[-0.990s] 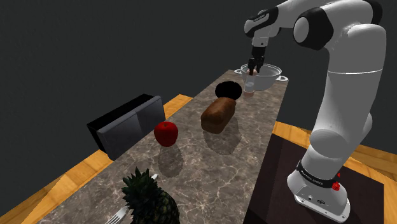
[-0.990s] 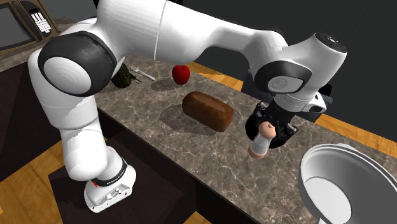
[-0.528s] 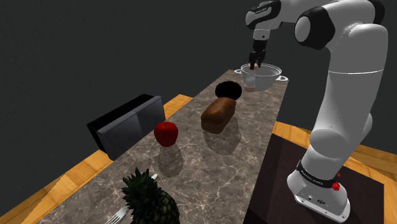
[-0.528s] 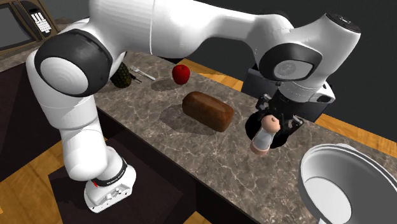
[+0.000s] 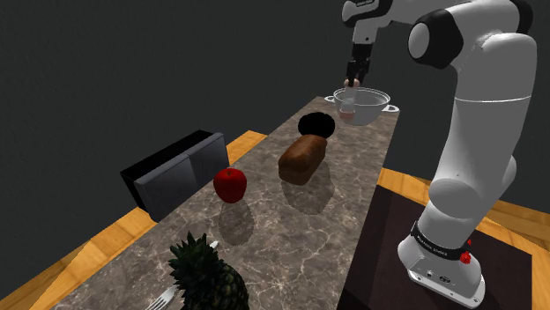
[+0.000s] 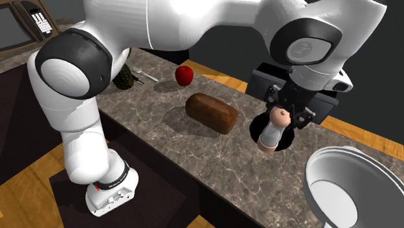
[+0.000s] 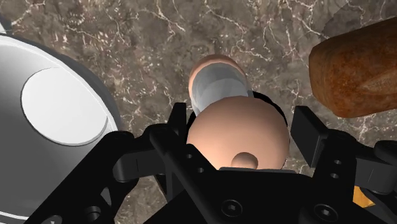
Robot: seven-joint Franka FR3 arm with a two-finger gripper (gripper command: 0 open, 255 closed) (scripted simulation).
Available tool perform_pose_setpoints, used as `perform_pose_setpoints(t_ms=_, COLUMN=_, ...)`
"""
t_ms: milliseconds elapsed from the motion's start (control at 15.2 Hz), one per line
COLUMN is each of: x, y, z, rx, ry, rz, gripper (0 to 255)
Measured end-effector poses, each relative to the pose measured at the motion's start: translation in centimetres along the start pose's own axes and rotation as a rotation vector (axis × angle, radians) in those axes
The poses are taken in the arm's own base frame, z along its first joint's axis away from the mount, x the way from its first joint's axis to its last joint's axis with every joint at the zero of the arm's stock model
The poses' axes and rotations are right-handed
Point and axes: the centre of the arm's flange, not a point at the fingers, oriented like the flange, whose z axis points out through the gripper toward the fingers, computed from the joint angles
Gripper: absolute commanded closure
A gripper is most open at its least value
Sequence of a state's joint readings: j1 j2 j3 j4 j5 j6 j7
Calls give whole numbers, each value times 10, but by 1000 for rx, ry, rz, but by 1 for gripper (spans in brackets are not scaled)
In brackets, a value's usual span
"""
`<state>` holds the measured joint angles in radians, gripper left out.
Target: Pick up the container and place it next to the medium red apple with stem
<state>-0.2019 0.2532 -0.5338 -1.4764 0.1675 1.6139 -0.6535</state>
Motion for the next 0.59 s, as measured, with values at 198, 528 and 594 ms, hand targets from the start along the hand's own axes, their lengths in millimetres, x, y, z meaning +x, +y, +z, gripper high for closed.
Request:
perform_pose_setpoints(t_ms=198, x=0, y=0, z=-15, rx=0, ry=0, rz=0, gripper=255)
perform_pose_setpoints(t_ms=528, x=0, y=-4, z=-41, rx=0, ry=0, rz=0, gripper=255)
perform_pose_setpoints(t_ms=594, x=-1, y=-4, z=-47, rx=0, ry=0, rz=0, gripper=255)
